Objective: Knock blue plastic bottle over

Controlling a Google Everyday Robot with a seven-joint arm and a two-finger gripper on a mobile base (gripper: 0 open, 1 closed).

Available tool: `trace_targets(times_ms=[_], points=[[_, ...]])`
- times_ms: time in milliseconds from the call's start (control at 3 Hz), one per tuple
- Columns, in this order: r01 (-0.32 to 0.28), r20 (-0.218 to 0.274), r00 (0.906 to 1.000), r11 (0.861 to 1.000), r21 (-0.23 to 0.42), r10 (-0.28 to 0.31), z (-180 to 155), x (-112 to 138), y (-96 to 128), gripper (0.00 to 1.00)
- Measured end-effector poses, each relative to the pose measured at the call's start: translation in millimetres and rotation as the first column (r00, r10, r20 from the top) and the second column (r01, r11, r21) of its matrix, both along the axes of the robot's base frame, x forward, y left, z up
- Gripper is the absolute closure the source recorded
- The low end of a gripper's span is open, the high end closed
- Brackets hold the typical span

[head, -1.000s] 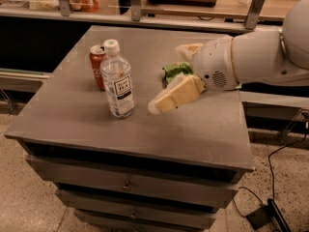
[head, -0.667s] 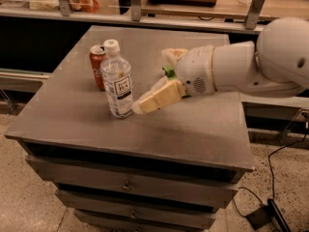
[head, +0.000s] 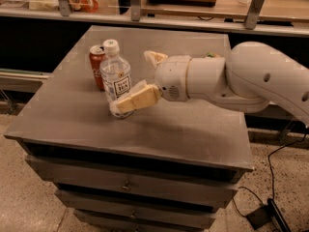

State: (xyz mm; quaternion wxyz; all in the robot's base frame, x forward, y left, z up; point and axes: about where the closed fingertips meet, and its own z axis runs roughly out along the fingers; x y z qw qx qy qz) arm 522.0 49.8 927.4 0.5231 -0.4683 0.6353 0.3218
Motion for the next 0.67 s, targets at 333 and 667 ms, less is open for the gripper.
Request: trace_targets(times_ms=[333,667], points=[[0.021,0.032,0.9993,1.000,0.022,-0.021,-4,9,16,0.16],[0.065,0.077,0.9948,0.998,0.018,-0.066,-2,12,27,0.39]])
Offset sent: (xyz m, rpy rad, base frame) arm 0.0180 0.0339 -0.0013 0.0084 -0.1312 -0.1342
